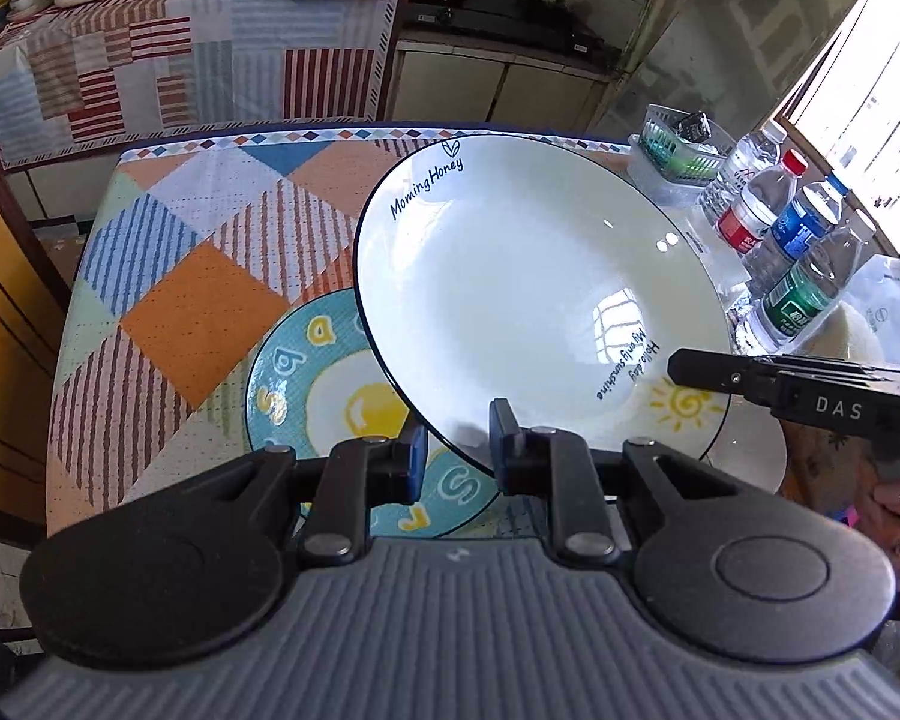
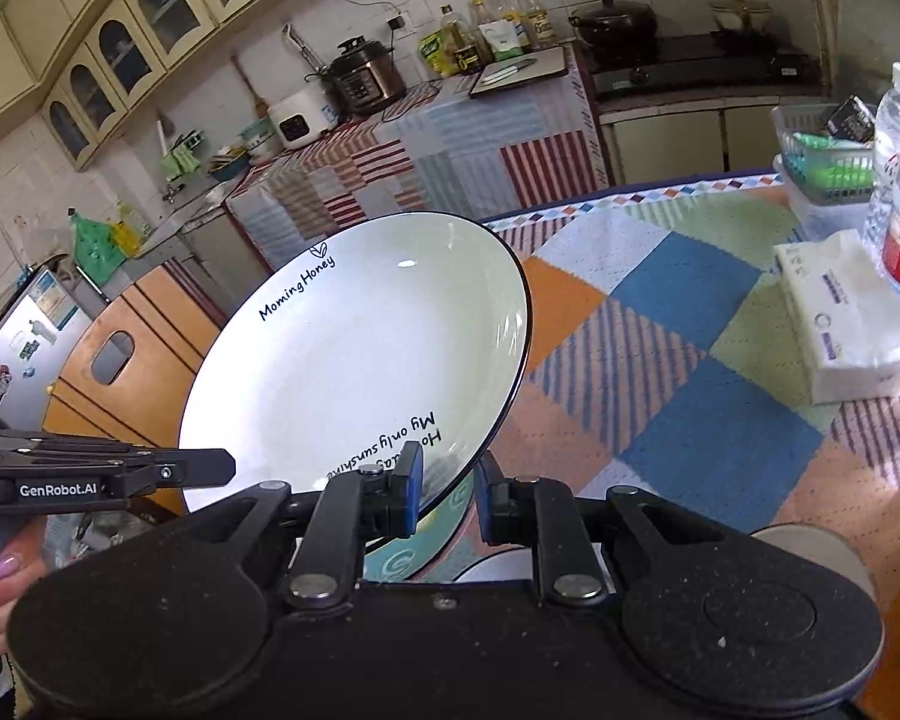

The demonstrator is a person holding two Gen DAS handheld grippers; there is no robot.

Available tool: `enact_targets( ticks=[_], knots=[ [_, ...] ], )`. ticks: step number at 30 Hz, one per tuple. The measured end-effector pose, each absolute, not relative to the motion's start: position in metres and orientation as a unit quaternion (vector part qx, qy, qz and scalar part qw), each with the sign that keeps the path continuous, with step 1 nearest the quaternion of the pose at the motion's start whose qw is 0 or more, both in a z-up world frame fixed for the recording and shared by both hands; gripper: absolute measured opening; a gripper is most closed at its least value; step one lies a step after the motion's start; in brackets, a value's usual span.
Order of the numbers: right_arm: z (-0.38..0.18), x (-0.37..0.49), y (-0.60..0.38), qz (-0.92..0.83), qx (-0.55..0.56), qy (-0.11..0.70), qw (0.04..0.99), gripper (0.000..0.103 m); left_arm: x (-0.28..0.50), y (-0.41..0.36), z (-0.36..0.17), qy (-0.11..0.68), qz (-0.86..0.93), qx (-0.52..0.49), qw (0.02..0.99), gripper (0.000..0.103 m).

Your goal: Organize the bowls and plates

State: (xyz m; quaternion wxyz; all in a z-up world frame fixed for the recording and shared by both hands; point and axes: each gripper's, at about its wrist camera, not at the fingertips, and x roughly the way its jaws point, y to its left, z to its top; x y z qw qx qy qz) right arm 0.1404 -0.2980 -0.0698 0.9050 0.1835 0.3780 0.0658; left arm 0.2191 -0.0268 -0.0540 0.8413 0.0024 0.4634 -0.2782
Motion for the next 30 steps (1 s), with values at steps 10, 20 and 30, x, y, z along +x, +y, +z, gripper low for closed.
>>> enact_targets(
  ticks=[10, 20, 30],
  knots=[
    [-0.097, 0.143, -0.280, 0.091, 0.175, 0.400, 0.895, 0.022, 0.211, -0.010, -0.081, 0.489, -0.249, -0.007, 0.836, 0.019],
    [-0.120, 0.156, -0.272, 0.109, 0.168, 0.425, 0.883, 0.022, 0.214, -0.002, -0.105, 0.512, -0.222, -0.010, 0.830, 0.020],
    [-0.136, 0.168, -0.261, 0.112, 0.147, 0.449, 0.874, 0.023, 0.221, 0.001, -0.124, 0.532, -0.207, -0.012, 0.821, 0.021]
  ],
)
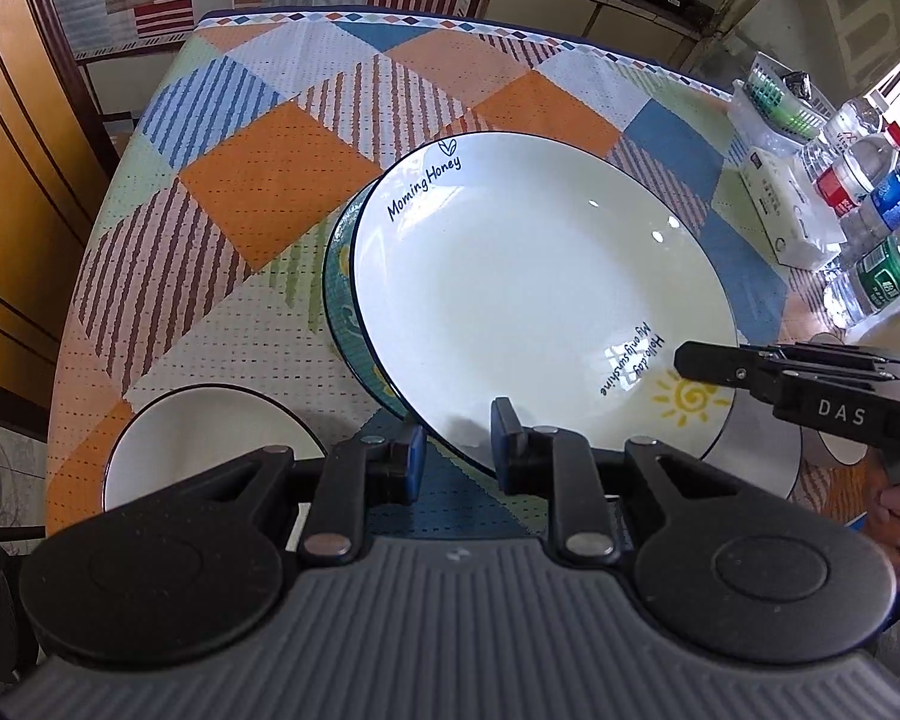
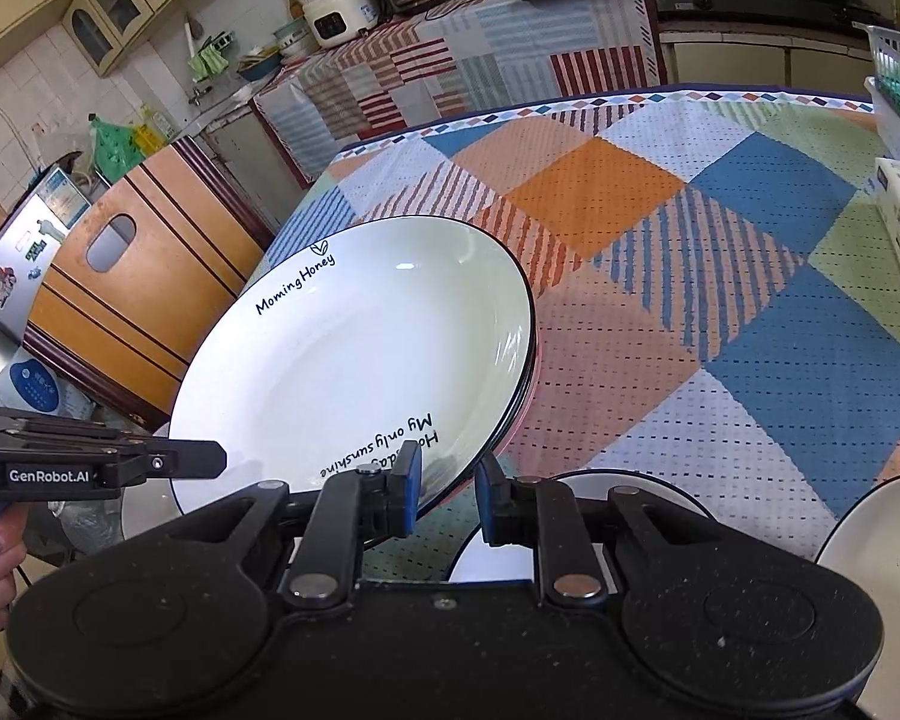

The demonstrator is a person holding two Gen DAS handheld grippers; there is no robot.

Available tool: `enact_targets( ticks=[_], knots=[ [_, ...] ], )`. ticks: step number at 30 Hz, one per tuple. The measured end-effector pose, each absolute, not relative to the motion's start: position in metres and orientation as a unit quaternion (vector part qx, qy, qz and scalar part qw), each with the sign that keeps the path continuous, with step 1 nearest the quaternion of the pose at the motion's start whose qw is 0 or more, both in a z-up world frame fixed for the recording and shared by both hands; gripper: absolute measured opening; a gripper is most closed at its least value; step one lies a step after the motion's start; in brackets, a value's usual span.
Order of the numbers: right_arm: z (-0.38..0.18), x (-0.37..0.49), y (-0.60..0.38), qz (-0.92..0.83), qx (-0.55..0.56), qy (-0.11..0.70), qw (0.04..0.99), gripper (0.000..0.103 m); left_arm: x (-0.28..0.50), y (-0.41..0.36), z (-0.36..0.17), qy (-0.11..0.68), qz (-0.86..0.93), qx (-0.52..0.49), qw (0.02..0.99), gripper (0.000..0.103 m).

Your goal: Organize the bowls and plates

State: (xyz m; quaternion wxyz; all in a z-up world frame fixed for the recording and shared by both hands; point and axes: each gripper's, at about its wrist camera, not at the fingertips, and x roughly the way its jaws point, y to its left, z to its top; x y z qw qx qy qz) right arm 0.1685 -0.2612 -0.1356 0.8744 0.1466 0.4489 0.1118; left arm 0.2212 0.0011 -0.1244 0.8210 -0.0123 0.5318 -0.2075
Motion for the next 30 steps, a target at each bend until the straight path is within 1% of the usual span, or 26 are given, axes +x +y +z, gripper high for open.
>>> enact_targets(
  ticks=[9, 11, 12, 14, 16, 19, 22, 26, 28, 30],
  knots=[
    [-0.142, 0.179, -0.257, 0.105, 0.132, 0.468, 0.868, 0.023, 0.230, -0.001, -0.138, 0.547, -0.192, -0.003, 0.815, 0.021],
    [-0.142, 0.178, -0.254, 0.105, 0.117, 0.465, 0.871, 0.023, 0.232, -0.002, -0.139, 0.540, -0.188, 0.012, 0.821, 0.023],
    [-0.140, 0.176, -0.252, 0.112, 0.110, 0.459, 0.874, 0.005, 0.234, -0.003, -0.142, 0.543, -0.185, 0.014, 0.819, 0.023],
    [-0.133, 0.178, -0.248, 0.149, 0.137, 0.452, 0.869, 0.002, 0.240, -0.002, -0.146, 0.550, -0.195, -0.001, 0.812, 0.023],
    [-0.127, 0.182, -0.235, 0.129, 0.116, 0.461, 0.870, 0.003, 0.245, -0.001, -0.151, 0.568, -0.192, -0.014, 0.800, 0.023],
    [-0.129, 0.188, -0.222, 0.140, 0.086, 0.470, 0.867, 0.002, 0.248, 0.000, -0.157, 0.567, -0.186, -0.008, 0.802, 0.023],
    [-0.135, 0.192, -0.221, 0.125, 0.085, 0.487, 0.860, 0.002, 0.250, 0.000, -0.161, 0.569, -0.181, -0.002, 0.803, 0.023],
    [-0.135, 0.189, -0.214, 0.116, 0.070, 0.487, 0.863, 0.003, 0.253, -0.004, -0.164, 0.567, -0.175, 0.006, 0.805, 0.024],
    [-0.135, 0.188, -0.211, 0.111, 0.066, 0.486, 0.865, 0.006, 0.256, -0.006, -0.167, 0.571, -0.171, 0.009, 0.803, 0.025],
    [-0.134, 0.187, -0.206, 0.105, 0.054, 0.485, 0.866, 0.007, 0.257, -0.007, -0.167, 0.574, -0.167, 0.011, 0.802, 0.026]
  ],
)
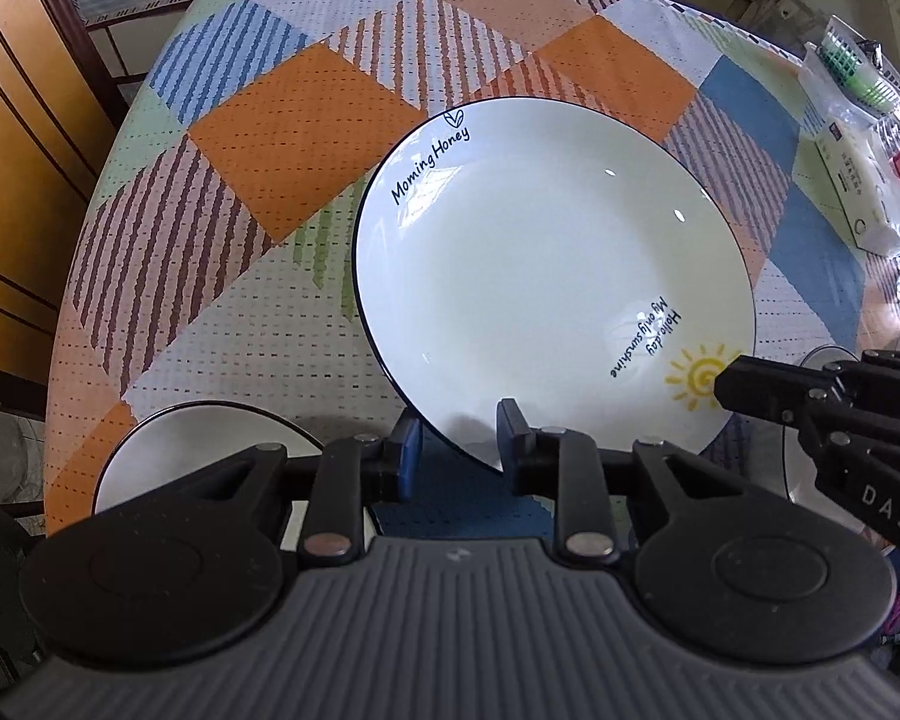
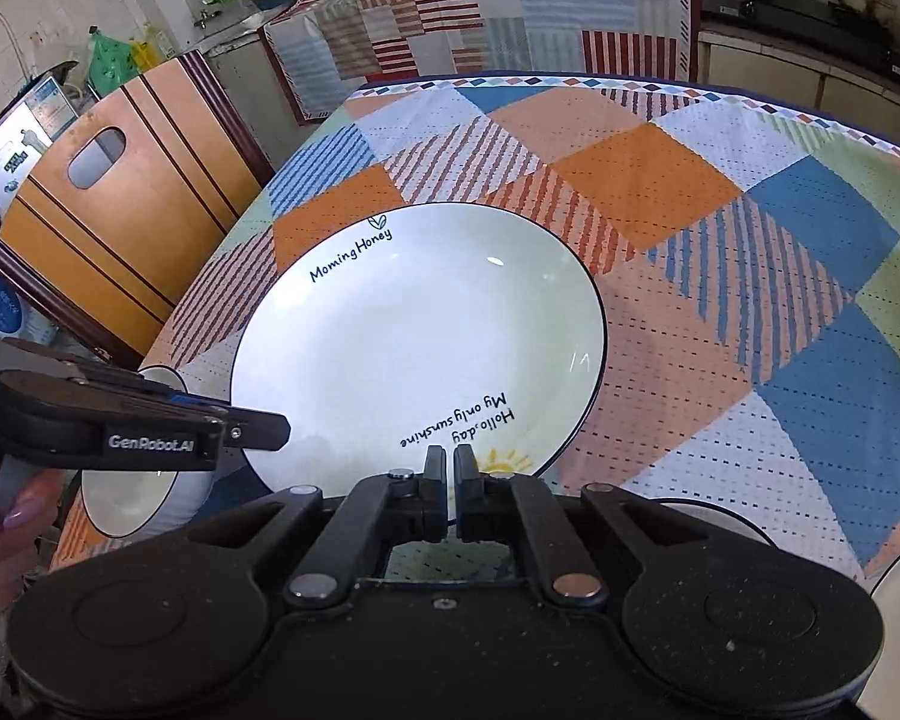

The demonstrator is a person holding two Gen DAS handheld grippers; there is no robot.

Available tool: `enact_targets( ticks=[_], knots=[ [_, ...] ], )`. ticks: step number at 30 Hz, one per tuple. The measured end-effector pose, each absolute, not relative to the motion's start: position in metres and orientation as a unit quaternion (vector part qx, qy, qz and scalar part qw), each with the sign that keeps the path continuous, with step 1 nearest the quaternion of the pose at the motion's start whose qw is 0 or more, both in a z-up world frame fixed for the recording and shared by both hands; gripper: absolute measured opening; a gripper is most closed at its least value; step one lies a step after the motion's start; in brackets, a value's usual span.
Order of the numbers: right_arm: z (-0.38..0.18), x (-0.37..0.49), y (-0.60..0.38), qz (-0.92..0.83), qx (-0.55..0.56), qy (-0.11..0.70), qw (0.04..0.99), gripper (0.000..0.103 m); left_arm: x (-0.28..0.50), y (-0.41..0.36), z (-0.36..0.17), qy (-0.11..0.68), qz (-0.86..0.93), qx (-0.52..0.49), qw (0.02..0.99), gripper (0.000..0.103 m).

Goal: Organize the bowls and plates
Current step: 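Open both tools and pull them back from the plate stack, then reach both tools to a white ribbed bowl rim and close them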

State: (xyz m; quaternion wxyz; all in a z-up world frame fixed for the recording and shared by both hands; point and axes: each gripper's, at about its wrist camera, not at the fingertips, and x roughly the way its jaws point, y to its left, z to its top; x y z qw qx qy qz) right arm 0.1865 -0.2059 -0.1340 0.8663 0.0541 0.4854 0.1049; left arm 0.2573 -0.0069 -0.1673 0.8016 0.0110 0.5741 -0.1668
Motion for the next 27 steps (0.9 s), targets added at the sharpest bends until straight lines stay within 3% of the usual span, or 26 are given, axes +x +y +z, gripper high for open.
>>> enact_targets(
  ticks=[10, 24, 27],
  knots=[
    [-0.106, 0.160, -0.177, 0.085, 0.008, 0.473, 0.877, 0.013, 0.223, 0.006, -0.126, 0.544, -0.187, 0.044, 0.817, 0.033],
    [-0.062, 0.110, -0.124, 0.140, -0.049, 0.423, 0.894, 0.057, 0.170, 0.067, -0.069, 0.498, -0.201, 0.061, 0.842, 0.043],
    [-0.063, 0.101, -0.116, 0.163, -0.054, 0.412, 0.895, 0.058, 0.162, 0.081, -0.068, 0.494, -0.202, 0.067, 0.843, 0.046]
  ],
)
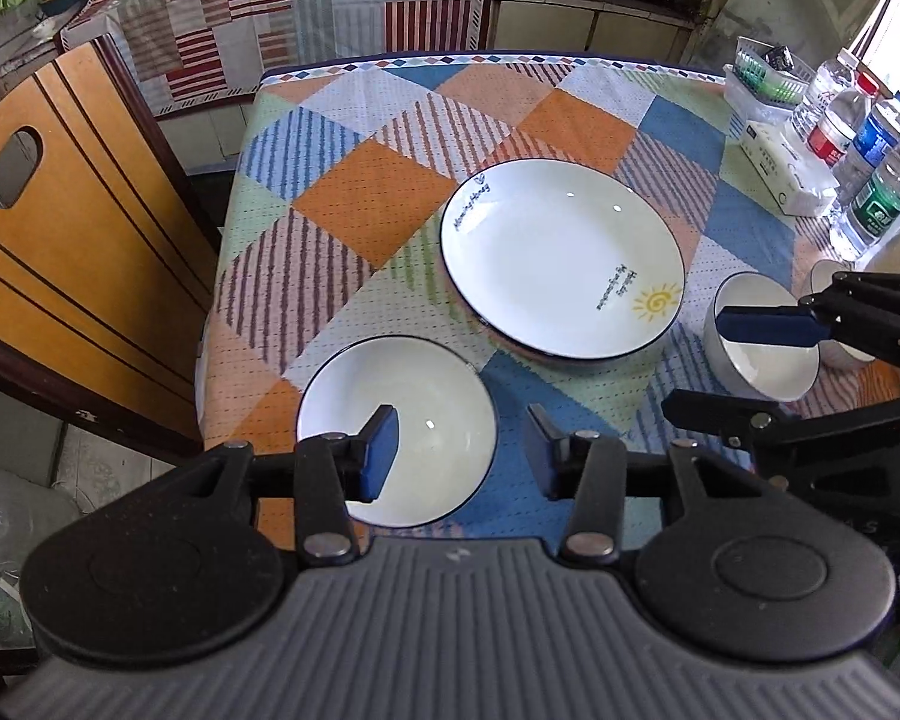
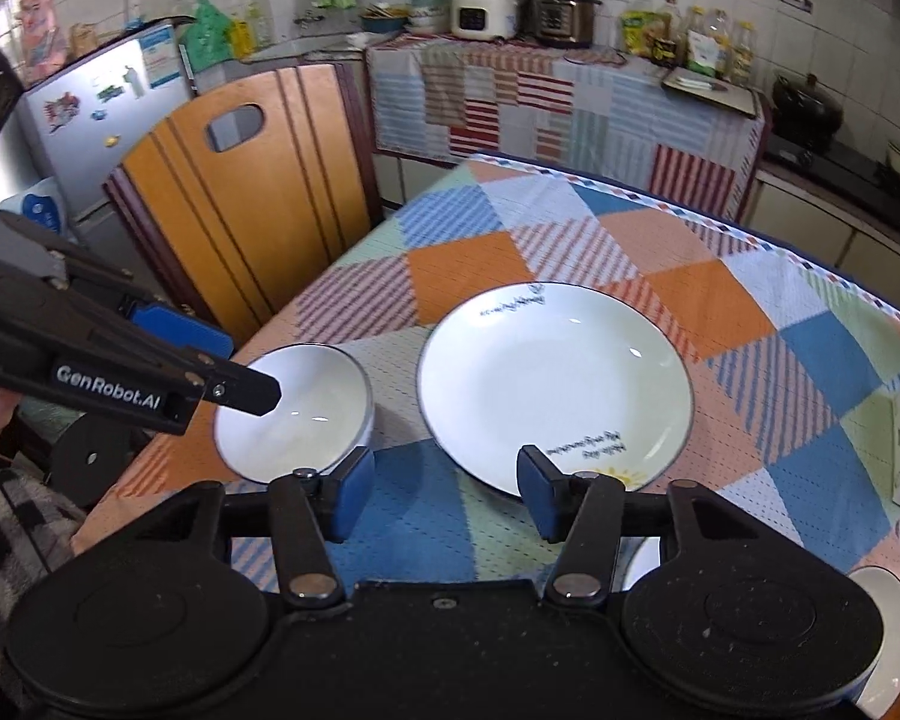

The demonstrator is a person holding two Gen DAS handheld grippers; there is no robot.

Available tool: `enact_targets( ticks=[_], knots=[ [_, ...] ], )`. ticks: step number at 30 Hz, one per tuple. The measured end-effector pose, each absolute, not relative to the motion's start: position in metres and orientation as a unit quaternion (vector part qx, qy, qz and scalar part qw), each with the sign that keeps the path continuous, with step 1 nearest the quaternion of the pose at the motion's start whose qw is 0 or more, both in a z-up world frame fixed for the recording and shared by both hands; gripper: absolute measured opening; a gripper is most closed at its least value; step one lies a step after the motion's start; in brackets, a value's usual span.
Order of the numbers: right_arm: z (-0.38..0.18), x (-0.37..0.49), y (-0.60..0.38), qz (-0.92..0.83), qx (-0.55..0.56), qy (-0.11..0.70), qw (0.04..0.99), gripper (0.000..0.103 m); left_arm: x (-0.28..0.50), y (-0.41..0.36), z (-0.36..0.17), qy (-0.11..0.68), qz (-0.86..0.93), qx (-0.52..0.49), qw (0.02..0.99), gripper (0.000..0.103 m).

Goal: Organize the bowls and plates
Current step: 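Reach both tools to a white ribbed bowl rim and close them, then lift the bowl with both tools, carry it, set it on the tablecloth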

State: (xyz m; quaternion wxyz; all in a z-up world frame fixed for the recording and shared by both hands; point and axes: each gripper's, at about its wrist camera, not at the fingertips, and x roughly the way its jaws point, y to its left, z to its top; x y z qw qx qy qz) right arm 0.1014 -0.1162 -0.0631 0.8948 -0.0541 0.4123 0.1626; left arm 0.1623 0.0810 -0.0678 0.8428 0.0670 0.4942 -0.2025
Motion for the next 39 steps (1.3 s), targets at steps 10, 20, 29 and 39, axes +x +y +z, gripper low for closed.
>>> enact_targets(
  ticks=[10, 20, 29, 39],
  knots=[
    [-0.089, 0.084, -0.095, 0.219, -0.059, 0.380, 0.897, 0.071, 0.165, 0.117, -0.095, 0.503, -0.179, 0.047, 0.844, 0.062],
    [-0.152, 0.100, -0.059, 0.255, -0.096, 0.362, 0.892, 0.091, 0.188, 0.130, -0.157, 0.531, -0.159, 0.017, 0.832, 0.071],
    [-0.188, 0.123, -0.045, 0.259, -0.107, 0.360, 0.890, 0.091, 0.198, 0.129, -0.185, 0.547, -0.146, 0.002, 0.824, 0.063],
    [-0.200, 0.127, -0.027, 0.278, -0.125, 0.355, 0.884, 0.091, 0.188, 0.118, -0.182, 0.543, -0.134, 0.047, 0.828, 0.022]
  ],
)
